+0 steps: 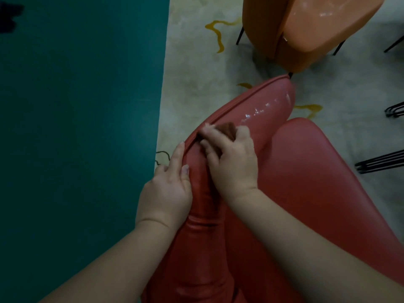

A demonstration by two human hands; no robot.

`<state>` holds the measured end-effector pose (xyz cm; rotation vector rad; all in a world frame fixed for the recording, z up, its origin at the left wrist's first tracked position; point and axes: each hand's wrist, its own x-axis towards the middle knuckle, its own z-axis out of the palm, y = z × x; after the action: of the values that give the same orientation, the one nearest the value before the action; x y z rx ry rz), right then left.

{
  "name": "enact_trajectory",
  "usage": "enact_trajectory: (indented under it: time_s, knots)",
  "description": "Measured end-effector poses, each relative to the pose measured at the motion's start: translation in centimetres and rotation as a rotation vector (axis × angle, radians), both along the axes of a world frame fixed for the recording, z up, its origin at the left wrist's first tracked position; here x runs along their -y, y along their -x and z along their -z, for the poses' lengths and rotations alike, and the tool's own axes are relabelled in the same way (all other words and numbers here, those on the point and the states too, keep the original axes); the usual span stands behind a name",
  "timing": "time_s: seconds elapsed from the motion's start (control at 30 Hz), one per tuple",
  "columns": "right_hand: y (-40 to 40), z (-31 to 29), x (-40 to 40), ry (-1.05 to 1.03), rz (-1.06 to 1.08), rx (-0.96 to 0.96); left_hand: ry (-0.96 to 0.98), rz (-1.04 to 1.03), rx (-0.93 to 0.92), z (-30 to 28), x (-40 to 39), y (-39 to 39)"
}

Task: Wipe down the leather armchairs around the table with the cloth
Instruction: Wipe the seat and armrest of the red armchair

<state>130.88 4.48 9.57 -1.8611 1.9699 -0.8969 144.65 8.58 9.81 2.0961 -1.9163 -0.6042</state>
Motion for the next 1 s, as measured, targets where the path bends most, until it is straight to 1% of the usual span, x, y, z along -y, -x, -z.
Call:
enact_trajectory:
  time_s: [0.07, 0.1, 0.17, 0.23, 0.27, 0.3, 0.37, 0.4, 0.43, 0.47, 0.5, 0.57, 0.6, 0.63, 0.7, 0.77, 0.8, 0.83, 0.9, 0.93, 0.97, 1.0]
  knots:
    - [0.3, -0.3, -0.6, 0.009, -0.145, -0.021, 0.000, 0.003, -0.005, -0.1, 0.0, 0.0]
    - [0.8, -0.3, 0.1, 0.009, -0.168, -0.056, -0.001, 0.002, -0.007, -0.2, -0.1, 0.0]
    - [1.8, -0.5, 2.6, -0.017, -0.082, -0.121, 0.002, -0.003, -0.002, -0.1, 0.0, 0.1]
    - [1.8, -0.4, 3.7, -0.050, 0.053, -0.080, -0.005, -0.006, 0.000, 0.0, 0.0, 0.0]
    - [1.4, -0.3, 3.2, -0.038, 0.065, -0.053, -0.005, -0.006, 0.001, 0.1, 0.0, 0.1]
    - [0.8, -0.2, 2.3, -0.012, 0.025, -0.032, -0.004, -0.004, 0.003, 0.1, 0.0, 0.1]
    - [0.0, -0.1, 0.1, 0.029, -0.148, -0.006, -0.007, 0.001, 0.011, 0.1, 0.0, 0.0]
    - [0.2, -0.2, -0.2, 0.032, -0.214, -0.015, -0.007, 0.002, 0.012, 0.1, 0.0, 0.0]
    - [0.8, -0.3, 0.4, 0.034, -0.232, -0.044, -0.007, -0.002, 0.010, 0.1, 0.0, 0.0]
    - [1.4, -0.3, 1.5, 0.029, -0.199, -0.071, -0.009, -0.007, 0.006, 0.1, 0.0, 0.0]
    - [1.9, -0.3, 2.7, 0.019, -0.123, -0.081, -0.010, -0.010, 0.001, 0.1, 0.1, 0.0]
    - [2.3, -0.2, 3.9, -0.003, 0.048, -0.011, -0.010, -0.012, -0.006, 0.1, 0.0, 0.0]
    - [1.9, 0.0, 3.3, 0.014, 0.085, 0.028, -0.009, -0.010, -0.005, 0.1, 0.0, 0.0]
    - [1.3, 0.2, 2.1, 0.042, 0.074, 0.058, -0.008, -0.006, -0.006, 0.0, 0.1, 0.0]
    - [-0.2, 0.6, -1.3, 0.094, -0.055, 0.085, -0.008, -0.004, -0.015, 0.0, 0.1, 0.0]
    - [-0.2, 0.7, -2.9, 0.107, -0.172, 0.057, 0.000, -0.005, -0.032, 0.0, 0.0, -0.1]
    - [0.4, 0.8, -2.4, 0.111, -0.163, 0.028, 0.008, -0.004, -0.036, 0.0, 0.0, -0.1]
    - [1.0, 1.0, -1.5, 0.112, -0.101, 0.012, 0.018, -0.001, -0.035, 0.0, -0.1, 0.0]
    - [1.8, 1.0, -0.3, 0.078, 0.089, 0.054, 0.030, 0.004, -0.028, 0.0, -0.1, 0.0]
    - [1.6, 1.0, -0.6, 0.064, 0.149, 0.078, 0.030, 0.006, -0.022, 0.1, -0.1, 0.0]
    - [0.9, 1.2, -1.6, 0.068, 0.161, 0.084, 0.029, 0.008, -0.017, 0.1, -0.1, 0.0]
    - [0.0, 1.3, -3.1, 0.082, 0.126, 0.084, 0.025, 0.006, -0.017, 0.1, -0.1, -0.1]
